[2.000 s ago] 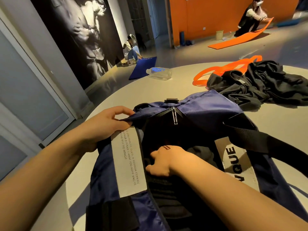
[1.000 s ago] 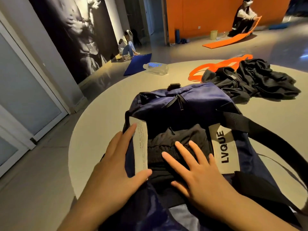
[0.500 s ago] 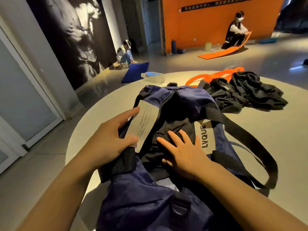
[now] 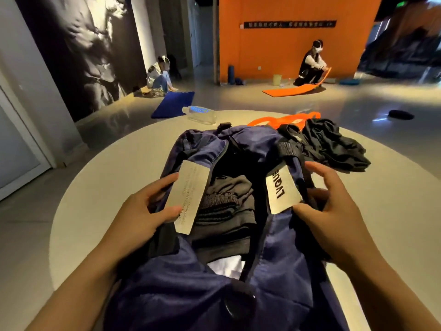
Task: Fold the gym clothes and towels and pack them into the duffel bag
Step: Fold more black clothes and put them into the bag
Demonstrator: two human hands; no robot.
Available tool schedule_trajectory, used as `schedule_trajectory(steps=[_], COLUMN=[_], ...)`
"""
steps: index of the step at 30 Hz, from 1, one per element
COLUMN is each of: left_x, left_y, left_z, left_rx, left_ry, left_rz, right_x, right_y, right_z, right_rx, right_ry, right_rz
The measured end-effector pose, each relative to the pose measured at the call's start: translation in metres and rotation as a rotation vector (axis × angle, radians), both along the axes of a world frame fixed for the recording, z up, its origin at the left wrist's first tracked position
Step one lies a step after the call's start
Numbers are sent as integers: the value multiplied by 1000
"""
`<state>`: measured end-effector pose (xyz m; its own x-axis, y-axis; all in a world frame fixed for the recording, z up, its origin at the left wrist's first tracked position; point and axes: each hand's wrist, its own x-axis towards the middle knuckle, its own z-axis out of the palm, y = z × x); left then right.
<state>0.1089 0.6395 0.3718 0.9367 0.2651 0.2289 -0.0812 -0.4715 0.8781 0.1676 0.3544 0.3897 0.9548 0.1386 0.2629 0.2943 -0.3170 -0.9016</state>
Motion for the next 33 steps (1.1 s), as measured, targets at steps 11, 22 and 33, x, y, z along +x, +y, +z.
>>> schedule_trajectory(steps=[11,22,33], left_x=[-46,-59,10], left_y=[-42,-15,108], left_z=[-43,-82,-86], left_rx=[307,644,740], left_ry=[86,65,54], left_rz=[-111,-38,81], right_x=[-44,-32,49], right_y=[28,69,183], right_z=[-64,-105,-93], right_rx=[-668,-892,-772], right_ry=[-40,-354,-238], right_rz=[139,-36,233])
